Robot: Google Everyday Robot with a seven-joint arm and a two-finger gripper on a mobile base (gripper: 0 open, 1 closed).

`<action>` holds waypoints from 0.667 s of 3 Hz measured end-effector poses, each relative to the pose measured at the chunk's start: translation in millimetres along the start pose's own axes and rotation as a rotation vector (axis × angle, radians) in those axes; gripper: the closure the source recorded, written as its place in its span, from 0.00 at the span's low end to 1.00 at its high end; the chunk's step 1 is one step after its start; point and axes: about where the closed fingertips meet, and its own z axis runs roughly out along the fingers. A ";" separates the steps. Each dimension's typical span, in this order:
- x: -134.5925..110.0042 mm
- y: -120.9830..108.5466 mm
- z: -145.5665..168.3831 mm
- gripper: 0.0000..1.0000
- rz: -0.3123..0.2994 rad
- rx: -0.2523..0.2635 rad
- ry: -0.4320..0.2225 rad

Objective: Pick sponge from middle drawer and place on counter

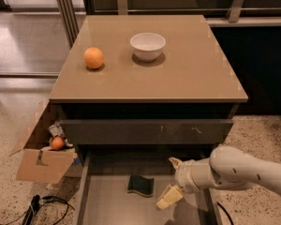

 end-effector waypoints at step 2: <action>37.0 -14.1 50.5 0.00 -0.029 0.086 0.013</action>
Offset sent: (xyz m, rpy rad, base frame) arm 0.0255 0.0016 -0.1259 -0.1031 -0.1626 -0.0894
